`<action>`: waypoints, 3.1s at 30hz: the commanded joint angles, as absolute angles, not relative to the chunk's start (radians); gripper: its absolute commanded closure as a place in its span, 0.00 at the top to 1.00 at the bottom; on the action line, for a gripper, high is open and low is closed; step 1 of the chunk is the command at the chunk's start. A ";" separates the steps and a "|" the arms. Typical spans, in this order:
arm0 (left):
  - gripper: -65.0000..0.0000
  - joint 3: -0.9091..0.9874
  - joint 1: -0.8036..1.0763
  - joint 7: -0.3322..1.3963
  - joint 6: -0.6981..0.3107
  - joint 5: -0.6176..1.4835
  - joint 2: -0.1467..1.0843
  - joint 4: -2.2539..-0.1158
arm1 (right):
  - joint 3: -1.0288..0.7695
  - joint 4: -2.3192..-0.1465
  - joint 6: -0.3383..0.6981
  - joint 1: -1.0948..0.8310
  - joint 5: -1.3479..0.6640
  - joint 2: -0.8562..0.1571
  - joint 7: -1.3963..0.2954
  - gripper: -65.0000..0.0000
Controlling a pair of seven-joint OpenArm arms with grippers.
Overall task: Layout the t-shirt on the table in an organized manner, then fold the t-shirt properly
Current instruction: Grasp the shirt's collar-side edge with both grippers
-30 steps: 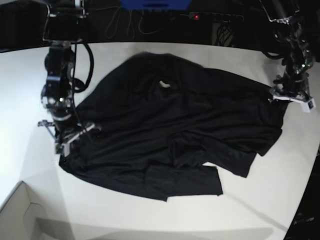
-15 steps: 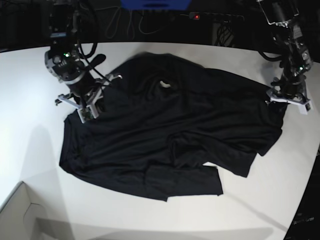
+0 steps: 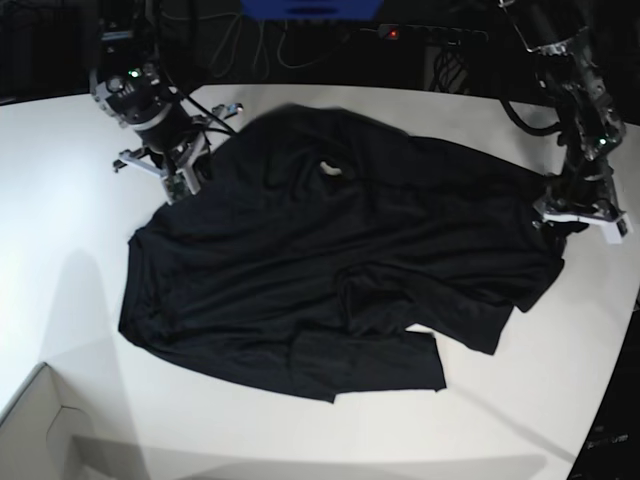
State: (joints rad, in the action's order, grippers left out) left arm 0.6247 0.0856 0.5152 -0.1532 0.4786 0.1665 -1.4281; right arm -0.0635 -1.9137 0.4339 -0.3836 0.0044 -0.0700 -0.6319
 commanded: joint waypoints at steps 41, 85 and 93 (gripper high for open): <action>0.01 0.720 0.096 0.506 -0.154 0.484 0.179 -1.432 | -0.058 -1.943 0.440 -0.410 -0.002 -0.082 -0.615 0.00; 0.12 0.719 0.001 0.644 -0.325 0.475 0.191 -1.181 | 0.124 -1.946 0.440 -0.469 -0.002 -0.087 -0.618 0.20; 0.00 0.720 0.002 0.644 -0.329 0.475 0.211 -1.175 | 0.127 -1.940 0.433 -0.466 0.001 -0.087 -0.610 0.50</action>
